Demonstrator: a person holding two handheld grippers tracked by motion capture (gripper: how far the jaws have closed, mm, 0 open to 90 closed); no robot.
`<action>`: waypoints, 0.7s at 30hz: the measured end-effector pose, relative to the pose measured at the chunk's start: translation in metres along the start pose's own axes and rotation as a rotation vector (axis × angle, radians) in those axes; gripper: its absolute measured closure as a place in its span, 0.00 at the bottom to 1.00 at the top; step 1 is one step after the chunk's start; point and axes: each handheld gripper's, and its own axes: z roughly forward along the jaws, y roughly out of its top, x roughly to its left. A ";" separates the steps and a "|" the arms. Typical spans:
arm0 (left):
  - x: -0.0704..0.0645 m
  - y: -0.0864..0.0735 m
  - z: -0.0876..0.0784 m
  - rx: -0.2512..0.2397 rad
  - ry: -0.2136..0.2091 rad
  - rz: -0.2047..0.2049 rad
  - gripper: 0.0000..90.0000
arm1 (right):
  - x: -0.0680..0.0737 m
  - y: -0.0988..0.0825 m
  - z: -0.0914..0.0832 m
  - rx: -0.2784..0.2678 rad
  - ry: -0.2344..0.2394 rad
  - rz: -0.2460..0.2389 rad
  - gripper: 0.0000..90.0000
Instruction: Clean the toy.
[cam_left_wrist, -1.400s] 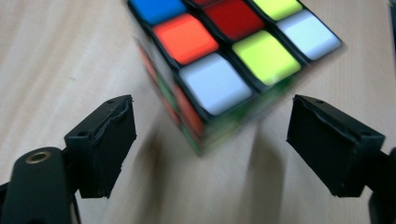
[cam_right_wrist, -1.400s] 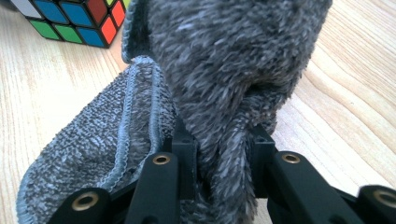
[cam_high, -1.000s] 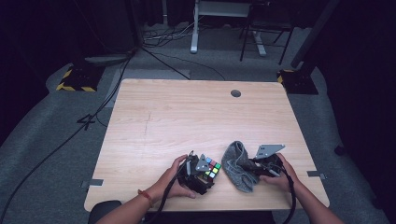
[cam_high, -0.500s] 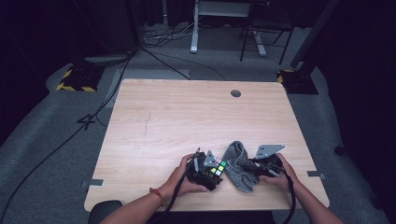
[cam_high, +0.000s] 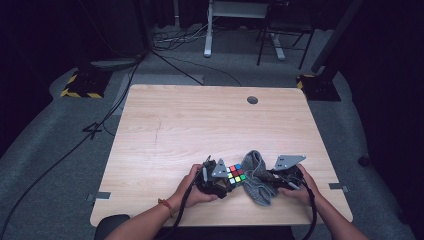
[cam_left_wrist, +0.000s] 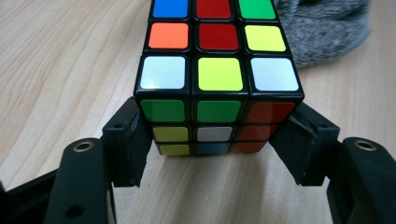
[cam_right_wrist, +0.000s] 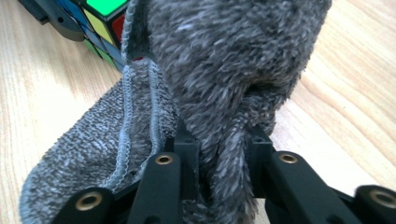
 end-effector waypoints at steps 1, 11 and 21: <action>0.000 0.001 -0.001 -0.004 -0.004 0.007 0.38 | 0.000 0.001 -0.002 -0.011 -0.005 -0.002 0.84; 0.000 0.010 -0.013 0.020 -0.009 0.100 0.38 | -0.001 0.024 -0.042 -0.219 0.030 0.031 0.86; -0.002 0.016 -0.013 0.012 -0.013 0.130 0.38 | 0.040 0.071 -0.019 -0.183 0.151 -0.049 0.85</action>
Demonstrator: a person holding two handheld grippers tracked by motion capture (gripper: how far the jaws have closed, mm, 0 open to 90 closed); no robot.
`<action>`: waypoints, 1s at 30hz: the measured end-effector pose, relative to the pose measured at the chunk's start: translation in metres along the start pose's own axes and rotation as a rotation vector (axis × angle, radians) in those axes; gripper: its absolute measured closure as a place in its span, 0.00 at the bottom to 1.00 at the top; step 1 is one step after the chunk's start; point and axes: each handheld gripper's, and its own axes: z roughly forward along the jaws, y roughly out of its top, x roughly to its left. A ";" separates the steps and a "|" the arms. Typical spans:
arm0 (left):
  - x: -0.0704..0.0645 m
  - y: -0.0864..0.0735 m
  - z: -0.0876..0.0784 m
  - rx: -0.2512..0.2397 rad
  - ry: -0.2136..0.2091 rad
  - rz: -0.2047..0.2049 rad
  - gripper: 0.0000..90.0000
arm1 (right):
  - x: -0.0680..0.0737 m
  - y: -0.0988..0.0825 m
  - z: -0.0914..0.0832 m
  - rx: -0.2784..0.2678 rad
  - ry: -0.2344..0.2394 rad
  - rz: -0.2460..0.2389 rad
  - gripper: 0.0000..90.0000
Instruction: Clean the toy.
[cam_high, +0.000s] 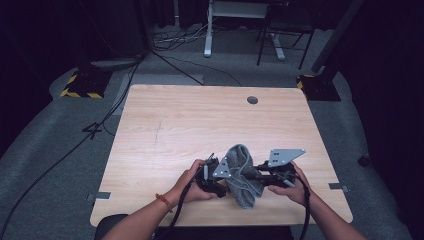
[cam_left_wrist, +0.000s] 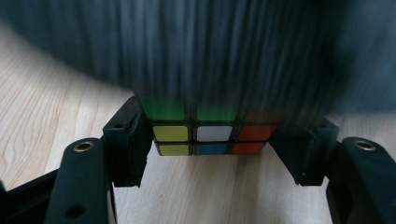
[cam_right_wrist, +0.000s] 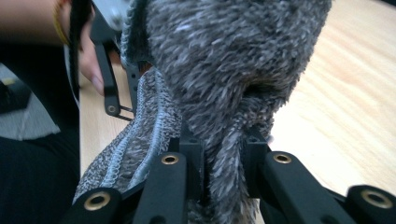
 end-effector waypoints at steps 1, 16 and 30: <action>0.000 0.001 0.000 0.009 0.007 0.010 0.38 | 0.002 0.000 0.005 0.016 -0.003 -0.004 0.85; 0.007 -0.001 -0.025 -0.066 0.027 -0.001 0.38 | -0.030 -0.025 -0.001 0.083 -0.155 0.073 0.85; 0.008 0.005 -0.025 -0.118 0.023 -0.002 0.38 | -0.023 -0.022 -0.002 -0.011 -0.060 0.087 0.87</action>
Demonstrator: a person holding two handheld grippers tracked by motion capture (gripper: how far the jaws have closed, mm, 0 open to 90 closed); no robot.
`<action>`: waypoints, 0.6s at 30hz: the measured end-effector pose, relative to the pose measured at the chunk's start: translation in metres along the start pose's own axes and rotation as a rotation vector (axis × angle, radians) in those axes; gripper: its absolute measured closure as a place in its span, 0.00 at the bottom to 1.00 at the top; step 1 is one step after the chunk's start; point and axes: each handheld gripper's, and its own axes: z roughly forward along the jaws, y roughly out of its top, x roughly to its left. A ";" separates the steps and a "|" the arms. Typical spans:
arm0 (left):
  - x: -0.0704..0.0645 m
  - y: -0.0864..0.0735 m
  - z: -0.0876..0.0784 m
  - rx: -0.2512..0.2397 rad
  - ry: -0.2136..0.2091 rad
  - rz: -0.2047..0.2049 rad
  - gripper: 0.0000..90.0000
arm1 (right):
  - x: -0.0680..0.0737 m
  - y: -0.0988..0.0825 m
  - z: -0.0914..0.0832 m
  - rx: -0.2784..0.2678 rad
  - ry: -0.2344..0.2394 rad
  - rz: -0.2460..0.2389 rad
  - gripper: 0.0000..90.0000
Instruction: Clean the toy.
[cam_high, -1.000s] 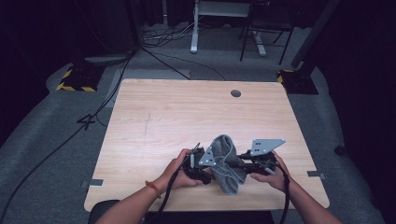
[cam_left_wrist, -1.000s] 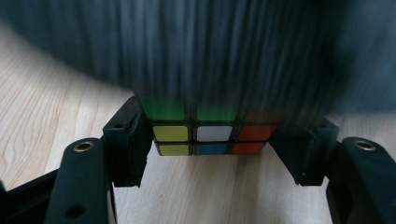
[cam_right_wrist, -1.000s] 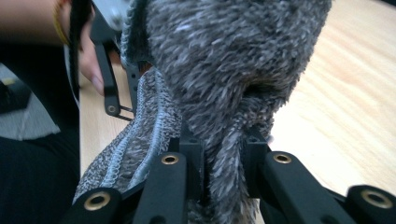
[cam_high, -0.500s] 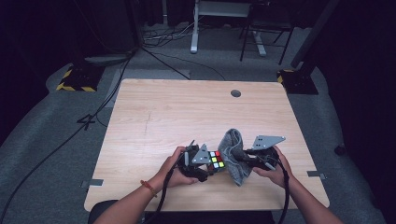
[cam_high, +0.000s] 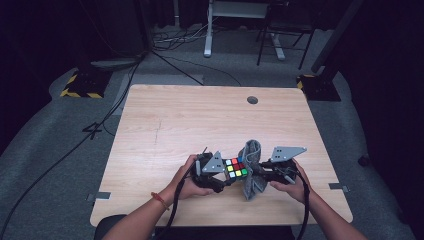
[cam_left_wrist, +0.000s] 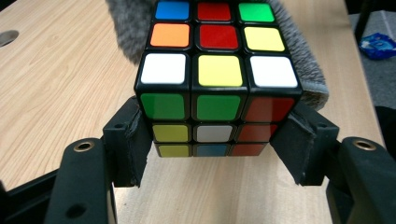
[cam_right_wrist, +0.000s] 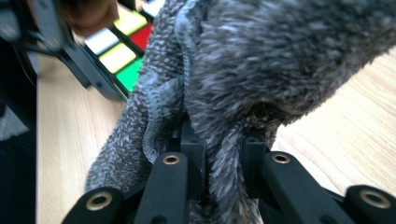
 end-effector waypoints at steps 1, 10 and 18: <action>0.000 0.000 0.001 0.003 0.004 -0.003 0.38 | 0.000 0.001 -0.001 -0.009 -0.001 -0.001 0.87; -0.003 0.002 0.017 0.092 0.044 0.021 0.37 | 0.013 0.015 -0.005 -0.085 -0.006 -0.041 0.87; -0.007 0.003 0.024 0.133 0.050 0.066 0.37 | 0.028 0.022 0.000 -0.087 -0.004 -0.090 0.87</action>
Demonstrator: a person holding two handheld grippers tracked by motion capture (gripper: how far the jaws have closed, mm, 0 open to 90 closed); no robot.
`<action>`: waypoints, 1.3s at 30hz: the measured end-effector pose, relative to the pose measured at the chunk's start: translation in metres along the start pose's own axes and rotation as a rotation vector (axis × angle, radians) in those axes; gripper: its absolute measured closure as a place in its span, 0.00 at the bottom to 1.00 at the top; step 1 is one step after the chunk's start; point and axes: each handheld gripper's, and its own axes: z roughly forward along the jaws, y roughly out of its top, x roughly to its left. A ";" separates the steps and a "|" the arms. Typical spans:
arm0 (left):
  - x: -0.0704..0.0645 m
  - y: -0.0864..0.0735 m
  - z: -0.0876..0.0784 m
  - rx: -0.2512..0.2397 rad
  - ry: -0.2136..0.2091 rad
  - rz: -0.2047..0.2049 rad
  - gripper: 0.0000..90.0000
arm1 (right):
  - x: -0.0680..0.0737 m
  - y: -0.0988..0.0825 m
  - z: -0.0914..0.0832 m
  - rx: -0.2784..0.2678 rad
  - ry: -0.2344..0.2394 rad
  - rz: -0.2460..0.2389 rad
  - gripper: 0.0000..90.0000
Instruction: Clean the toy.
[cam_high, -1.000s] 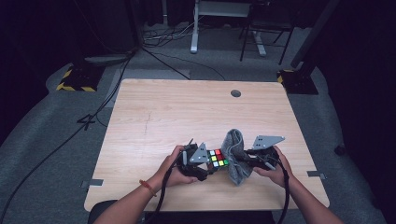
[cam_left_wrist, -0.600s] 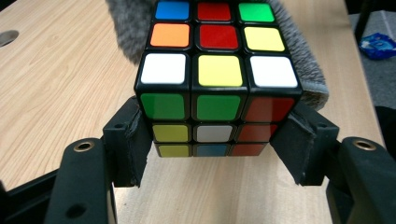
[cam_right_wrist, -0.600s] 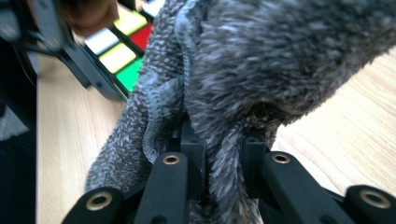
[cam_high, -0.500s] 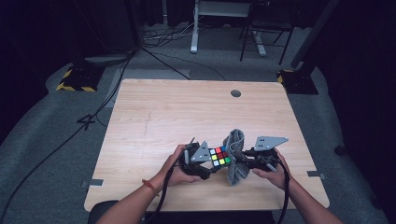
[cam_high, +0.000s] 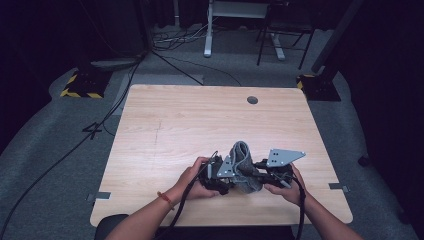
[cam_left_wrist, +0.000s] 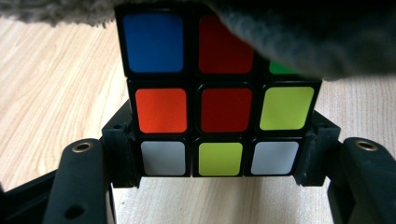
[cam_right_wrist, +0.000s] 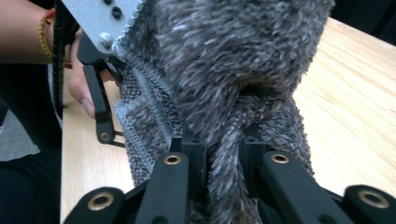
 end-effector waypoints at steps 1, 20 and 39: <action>-0.001 0.000 -0.002 -0.005 0.006 0.002 0.38 | 0.000 0.000 -0.001 -0.002 -0.009 0.001 0.87; 0.002 0.002 -0.021 -0.039 -0.002 0.013 0.38 | -0.012 -0.017 -0.009 0.065 -0.097 0.008 0.87; -0.004 0.008 -0.026 -0.070 0.006 0.023 0.38 | -0.018 -0.018 -0.009 0.063 -0.140 0.006 0.87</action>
